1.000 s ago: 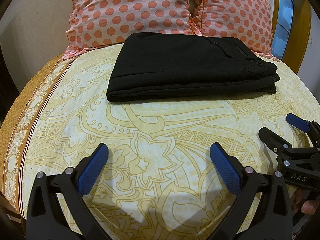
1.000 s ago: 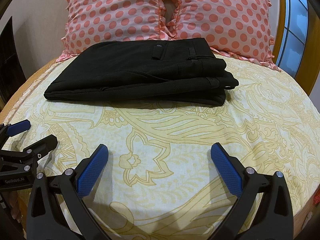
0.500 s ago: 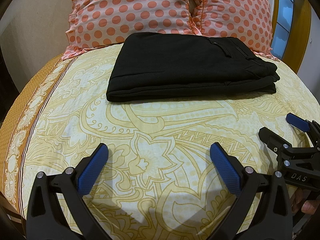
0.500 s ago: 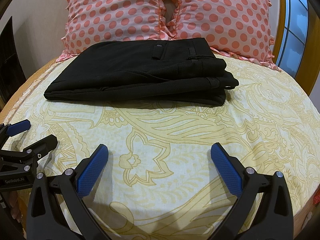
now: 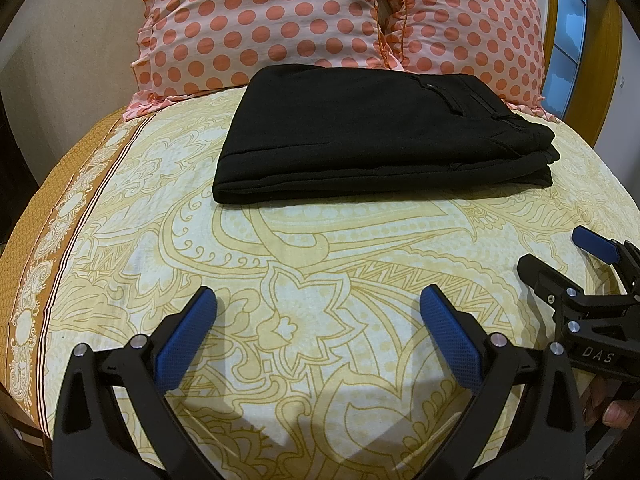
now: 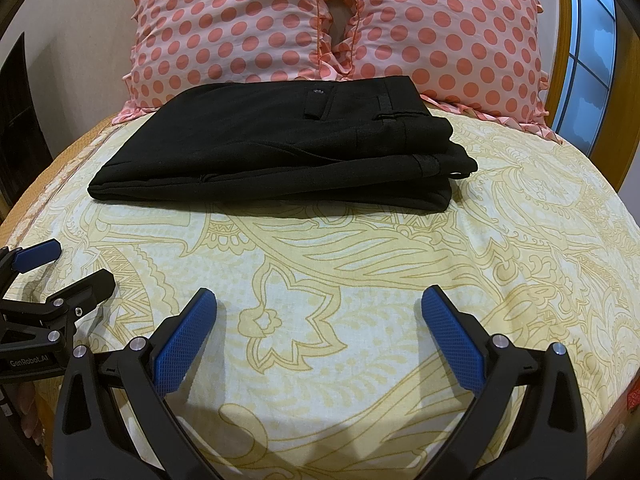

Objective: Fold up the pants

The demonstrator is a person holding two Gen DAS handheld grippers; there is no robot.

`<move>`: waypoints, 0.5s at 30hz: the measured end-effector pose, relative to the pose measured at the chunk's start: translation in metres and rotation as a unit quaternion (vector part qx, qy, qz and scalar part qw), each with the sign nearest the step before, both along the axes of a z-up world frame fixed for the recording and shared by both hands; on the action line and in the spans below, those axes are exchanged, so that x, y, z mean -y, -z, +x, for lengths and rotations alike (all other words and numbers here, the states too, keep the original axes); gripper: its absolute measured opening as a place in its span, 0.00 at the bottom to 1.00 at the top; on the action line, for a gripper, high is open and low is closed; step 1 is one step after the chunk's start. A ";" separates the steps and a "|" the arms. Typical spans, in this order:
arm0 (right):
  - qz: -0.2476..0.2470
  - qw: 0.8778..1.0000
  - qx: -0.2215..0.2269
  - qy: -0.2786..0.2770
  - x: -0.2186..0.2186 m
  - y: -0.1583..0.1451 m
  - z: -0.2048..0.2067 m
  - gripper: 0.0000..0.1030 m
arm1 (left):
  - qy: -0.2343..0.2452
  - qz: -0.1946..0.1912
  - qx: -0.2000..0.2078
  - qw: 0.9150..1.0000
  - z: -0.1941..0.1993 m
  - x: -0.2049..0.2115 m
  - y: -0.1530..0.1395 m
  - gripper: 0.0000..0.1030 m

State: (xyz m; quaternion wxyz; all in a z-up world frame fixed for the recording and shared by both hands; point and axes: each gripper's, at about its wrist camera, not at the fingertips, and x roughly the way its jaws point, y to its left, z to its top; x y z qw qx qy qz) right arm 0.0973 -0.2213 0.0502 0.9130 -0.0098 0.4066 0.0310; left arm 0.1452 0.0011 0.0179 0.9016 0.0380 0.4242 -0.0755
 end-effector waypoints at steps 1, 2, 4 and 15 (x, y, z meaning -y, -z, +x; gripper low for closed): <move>0.000 1.000 0.000 0.000 0.000 0.000 0.000 0.99 | 0.000 0.000 0.000 1.000 0.000 0.000 0.000 0.98; 0.000 1.000 0.000 0.000 0.000 0.000 0.000 0.99 | 0.000 0.000 0.000 1.000 0.000 0.000 0.000 0.98; 0.000 1.000 0.000 0.000 0.000 0.000 0.000 0.99 | 0.000 0.000 0.000 1.000 0.000 0.000 0.000 0.98; 0.000 1.000 0.000 0.001 0.000 0.000 0.000 0.99 | -0.003 0.004 -0.026 1.000 0.006 0.000 -0.001 0.98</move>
